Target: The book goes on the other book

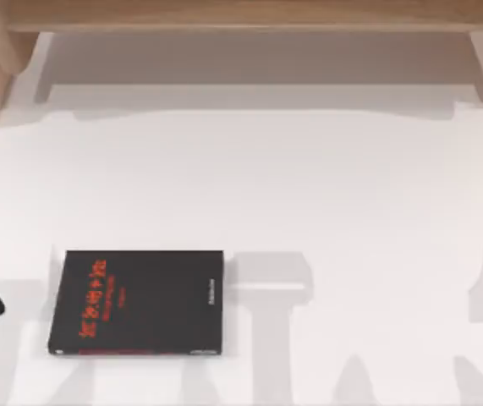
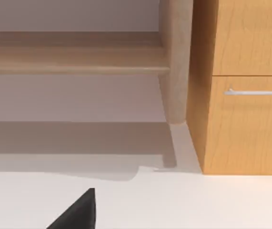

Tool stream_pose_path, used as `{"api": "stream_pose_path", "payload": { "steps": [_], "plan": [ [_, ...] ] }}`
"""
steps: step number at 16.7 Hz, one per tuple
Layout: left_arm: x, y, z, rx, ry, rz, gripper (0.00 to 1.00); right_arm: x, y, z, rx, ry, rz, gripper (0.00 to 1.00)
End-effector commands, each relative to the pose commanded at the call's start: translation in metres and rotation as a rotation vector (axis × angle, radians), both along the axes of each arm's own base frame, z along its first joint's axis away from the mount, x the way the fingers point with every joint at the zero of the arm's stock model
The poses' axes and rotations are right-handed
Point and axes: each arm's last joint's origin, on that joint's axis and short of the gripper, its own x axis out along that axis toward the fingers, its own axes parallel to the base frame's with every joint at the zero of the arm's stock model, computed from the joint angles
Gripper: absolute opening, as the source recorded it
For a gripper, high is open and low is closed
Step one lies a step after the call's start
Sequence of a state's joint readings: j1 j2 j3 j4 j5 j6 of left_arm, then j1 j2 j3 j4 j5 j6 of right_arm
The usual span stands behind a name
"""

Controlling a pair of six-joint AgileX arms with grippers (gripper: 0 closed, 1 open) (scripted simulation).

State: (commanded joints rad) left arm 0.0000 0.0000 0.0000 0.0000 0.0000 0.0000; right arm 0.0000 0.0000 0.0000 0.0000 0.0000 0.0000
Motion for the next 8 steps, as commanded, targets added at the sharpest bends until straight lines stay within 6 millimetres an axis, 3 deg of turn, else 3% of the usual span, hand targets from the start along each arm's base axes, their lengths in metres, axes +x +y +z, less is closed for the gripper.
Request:
{"api": "stream_pose_path", "payload": {
  "steps": [4, 8],
  "plan": [
    [0.000, 0.001, 0.009, -0.001, -0.012, -0.001, 1.00, 0.000, 0.000, 0.000, 0.000, 0.000, 0.000, 1.00],
    [0.008, 0.005, 0.055, -0.001, -0.049, -0.006, 1.00, 0.000, 0.000, 0.000, 0.000, 0.000, 0.000, 1.00]
  ]
}}
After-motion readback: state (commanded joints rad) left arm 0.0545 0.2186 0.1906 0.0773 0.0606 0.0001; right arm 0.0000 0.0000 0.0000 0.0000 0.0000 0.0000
